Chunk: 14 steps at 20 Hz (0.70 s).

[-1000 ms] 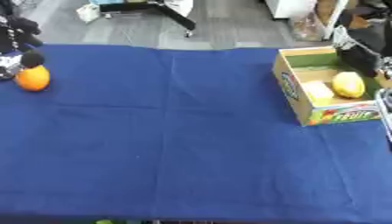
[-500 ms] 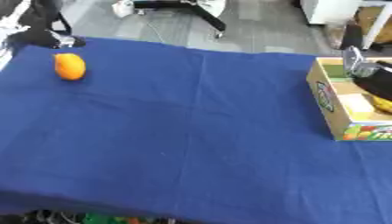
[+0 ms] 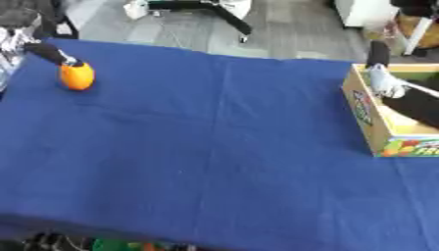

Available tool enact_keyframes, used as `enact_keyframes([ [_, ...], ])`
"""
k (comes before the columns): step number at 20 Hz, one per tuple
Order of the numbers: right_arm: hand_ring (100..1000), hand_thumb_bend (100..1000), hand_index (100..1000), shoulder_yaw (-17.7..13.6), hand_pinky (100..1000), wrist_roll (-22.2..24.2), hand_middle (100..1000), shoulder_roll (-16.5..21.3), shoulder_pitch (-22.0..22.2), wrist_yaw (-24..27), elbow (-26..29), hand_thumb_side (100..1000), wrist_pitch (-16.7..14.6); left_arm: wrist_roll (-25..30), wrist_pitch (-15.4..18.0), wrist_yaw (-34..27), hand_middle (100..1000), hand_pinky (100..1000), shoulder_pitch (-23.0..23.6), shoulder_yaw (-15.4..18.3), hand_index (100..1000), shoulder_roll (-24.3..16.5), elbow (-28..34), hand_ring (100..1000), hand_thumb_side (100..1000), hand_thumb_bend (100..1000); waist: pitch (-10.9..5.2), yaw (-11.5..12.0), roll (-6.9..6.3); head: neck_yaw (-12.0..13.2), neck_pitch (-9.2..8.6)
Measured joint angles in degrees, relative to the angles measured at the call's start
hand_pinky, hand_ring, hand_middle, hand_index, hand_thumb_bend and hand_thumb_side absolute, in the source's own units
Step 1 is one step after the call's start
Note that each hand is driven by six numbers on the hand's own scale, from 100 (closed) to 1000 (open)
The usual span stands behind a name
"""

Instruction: Pick up the objects with one hand, pass them to the other hand, and then place them into the box on the other side of the table.

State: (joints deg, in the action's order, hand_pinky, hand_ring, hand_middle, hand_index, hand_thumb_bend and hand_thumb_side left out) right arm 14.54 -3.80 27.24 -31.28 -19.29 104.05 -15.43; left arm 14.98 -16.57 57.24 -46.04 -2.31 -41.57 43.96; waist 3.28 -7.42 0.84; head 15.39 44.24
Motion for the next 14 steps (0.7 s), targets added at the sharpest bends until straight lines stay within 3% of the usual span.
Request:
enact_keyframes([
  [4,832,100,947,0.3,830,0.2,825,-0.3,0.0,0.6,-0.3,248,-0.1,-0.9,-1.4,2.9,612,614,-0.5,1.8,735,1.3,-4.1,588,349,577,0.0,-0.3,0.19,0.1,-0.04],
  [14,834,100,951,0.6,831,0.3,825,-0.8,0.0,1.4,-0.6,260,-0.2,-10.2,-6.4,3.0,626,626,-0.5,3.4,747,2.2,-8.1,600,359,506,0.9,-1.0,0.56,0.1,-0.28],
])
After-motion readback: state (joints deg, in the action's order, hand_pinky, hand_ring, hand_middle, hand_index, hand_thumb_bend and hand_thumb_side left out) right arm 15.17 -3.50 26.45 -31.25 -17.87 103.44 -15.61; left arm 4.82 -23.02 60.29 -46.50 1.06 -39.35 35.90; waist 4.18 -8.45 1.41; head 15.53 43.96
